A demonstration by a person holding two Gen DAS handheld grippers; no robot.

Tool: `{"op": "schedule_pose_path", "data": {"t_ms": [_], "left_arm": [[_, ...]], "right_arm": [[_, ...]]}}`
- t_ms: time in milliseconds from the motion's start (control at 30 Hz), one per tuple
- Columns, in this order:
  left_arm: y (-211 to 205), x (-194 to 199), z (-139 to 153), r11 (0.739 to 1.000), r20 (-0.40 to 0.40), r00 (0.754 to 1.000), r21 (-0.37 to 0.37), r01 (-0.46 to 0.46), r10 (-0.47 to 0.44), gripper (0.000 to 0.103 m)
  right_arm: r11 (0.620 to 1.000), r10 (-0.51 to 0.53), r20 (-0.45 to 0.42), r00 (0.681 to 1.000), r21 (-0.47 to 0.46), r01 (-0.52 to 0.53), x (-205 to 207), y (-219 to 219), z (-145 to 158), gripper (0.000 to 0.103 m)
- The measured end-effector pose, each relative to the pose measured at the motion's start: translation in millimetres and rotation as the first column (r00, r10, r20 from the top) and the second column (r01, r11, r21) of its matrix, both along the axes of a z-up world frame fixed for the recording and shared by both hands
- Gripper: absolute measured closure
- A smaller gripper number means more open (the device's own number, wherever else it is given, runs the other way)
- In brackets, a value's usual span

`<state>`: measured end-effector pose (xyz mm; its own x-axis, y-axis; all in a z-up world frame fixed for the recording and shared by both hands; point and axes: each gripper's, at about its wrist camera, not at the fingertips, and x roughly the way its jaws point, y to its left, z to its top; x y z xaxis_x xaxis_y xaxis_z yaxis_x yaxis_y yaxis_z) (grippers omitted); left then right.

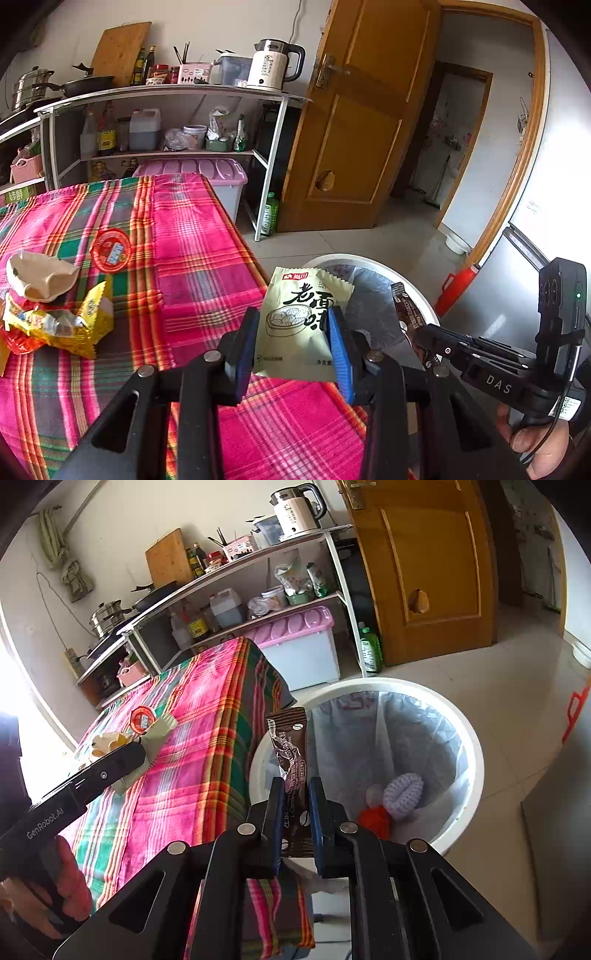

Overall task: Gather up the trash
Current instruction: 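Carry the beige packet and brown wrapper toward the white bin, then open both tools to drop the packet and wrapper into the bin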

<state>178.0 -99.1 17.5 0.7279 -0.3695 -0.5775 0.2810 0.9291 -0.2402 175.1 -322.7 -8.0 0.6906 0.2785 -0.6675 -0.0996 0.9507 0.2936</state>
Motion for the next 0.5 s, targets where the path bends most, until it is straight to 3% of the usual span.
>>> {"op": "schedule_pose_path", "data": {"t_ms": [500], "left_arm": [[-57.3,28.4,-20.6,0.995,-0.090,0.991,-0.008,0.097,-0.098,0.062]], "right_arm": [[0.997,-0.074,-0.044,0.996,0.012,0.075,11.5,-38.7,-17.1,0.090]]}}
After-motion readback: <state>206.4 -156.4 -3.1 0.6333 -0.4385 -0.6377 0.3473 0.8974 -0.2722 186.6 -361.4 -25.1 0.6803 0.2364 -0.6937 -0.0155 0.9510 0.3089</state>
